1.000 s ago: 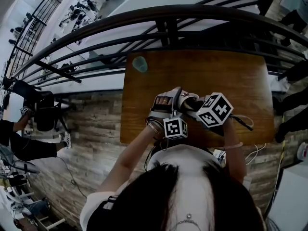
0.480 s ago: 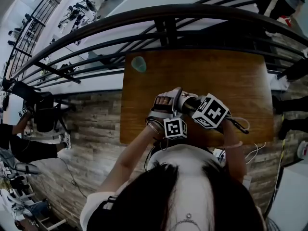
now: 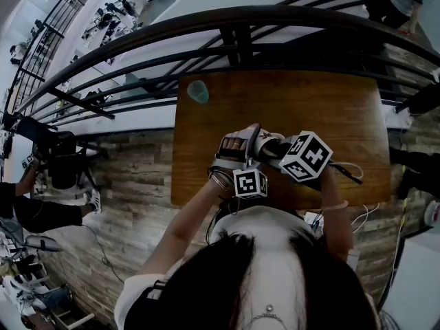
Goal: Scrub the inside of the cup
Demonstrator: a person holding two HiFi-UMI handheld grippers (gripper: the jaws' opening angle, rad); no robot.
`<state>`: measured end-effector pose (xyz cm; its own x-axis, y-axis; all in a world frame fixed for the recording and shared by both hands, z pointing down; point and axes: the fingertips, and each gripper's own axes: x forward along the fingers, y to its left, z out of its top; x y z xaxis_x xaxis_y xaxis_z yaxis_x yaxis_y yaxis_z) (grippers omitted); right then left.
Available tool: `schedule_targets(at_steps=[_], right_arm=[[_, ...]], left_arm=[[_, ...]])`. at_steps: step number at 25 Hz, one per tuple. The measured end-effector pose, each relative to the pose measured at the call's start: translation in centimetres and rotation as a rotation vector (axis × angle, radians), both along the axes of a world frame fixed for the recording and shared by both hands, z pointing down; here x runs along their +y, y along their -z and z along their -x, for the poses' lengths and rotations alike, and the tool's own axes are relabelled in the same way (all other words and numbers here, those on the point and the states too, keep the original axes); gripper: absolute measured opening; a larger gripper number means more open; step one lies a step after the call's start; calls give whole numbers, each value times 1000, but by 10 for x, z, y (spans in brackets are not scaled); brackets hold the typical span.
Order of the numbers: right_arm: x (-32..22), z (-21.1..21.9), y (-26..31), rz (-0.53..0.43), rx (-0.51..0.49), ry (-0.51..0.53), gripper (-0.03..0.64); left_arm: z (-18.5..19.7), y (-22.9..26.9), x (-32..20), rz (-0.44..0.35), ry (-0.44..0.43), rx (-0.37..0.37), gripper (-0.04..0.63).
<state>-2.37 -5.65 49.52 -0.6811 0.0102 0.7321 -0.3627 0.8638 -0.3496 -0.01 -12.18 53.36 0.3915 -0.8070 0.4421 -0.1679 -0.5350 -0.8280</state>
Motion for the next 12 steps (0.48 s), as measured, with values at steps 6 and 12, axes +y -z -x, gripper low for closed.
schedule_targets(at_steps=[6,12], right_arm=[[3,2,7,59,-91,-29,80],[0,3,19,117,-221,-90,80]], left_arm=[[-1,10,3,11,-1,22,388],[-2,17,3,17,17,50,388]])
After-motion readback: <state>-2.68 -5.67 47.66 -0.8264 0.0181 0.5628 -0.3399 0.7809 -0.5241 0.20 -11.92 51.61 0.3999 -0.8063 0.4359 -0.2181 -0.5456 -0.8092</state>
